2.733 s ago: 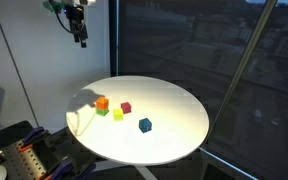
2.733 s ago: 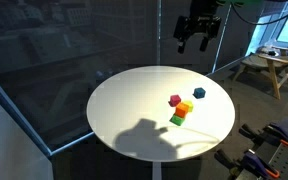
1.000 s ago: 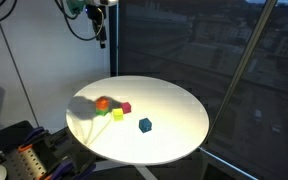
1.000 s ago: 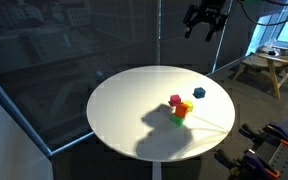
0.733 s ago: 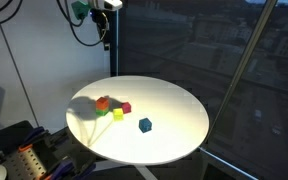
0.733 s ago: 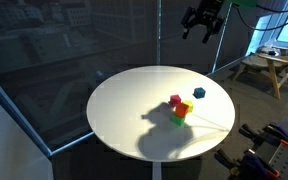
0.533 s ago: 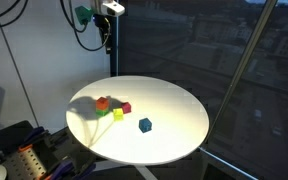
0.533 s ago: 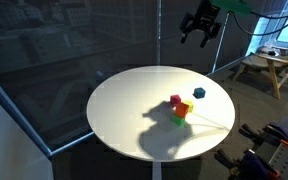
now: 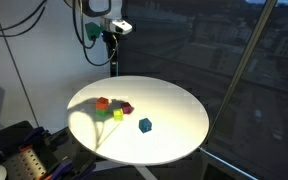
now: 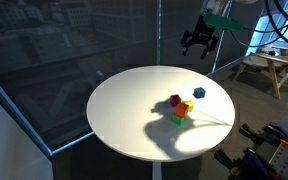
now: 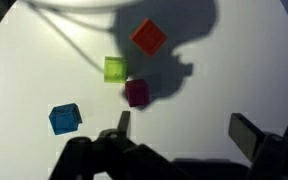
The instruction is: Pick up the pink block and put it on the orange block
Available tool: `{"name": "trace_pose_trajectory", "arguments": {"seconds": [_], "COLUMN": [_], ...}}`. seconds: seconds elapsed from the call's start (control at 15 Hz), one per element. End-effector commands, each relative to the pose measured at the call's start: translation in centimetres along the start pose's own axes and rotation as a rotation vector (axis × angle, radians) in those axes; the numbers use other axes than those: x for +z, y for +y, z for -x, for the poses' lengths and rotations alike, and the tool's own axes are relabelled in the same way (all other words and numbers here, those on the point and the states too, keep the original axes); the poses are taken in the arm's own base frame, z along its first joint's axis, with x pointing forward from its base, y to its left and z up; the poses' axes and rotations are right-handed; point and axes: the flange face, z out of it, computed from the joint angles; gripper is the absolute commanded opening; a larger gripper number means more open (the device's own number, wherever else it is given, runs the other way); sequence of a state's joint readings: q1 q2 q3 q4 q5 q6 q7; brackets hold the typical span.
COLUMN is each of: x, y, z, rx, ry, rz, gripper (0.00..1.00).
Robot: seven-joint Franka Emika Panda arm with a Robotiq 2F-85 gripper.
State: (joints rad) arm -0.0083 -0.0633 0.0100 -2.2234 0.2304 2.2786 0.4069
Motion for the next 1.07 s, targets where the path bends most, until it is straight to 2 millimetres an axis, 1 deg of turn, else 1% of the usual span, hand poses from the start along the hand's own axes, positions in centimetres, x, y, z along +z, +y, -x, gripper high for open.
{"name": "trace_pose_trajectory", "arguments": {"seconds": [0.0,0.4,0.67,0.87,0.93,1.0], "x": [1.3,4.8,7.0,7.6,7.8,8.0], "y": [1.0,2.1,2.7,3.3,3.3,3.4], "z": [-1.8,-3.3,-3.9,-4.2,-3.5,-3.6], "rx": [-0.003,-0.004,-0.023,-0.033,-0.035,-0.035], "ry": [0.012,0.063,0.066,0.058,0.044,0.041], "rz": [0.009,0.053,0.101,0.127,0.111,0.114], "gripper": [1.00,1.00,1.00,1.00,1.00,1.00]}}
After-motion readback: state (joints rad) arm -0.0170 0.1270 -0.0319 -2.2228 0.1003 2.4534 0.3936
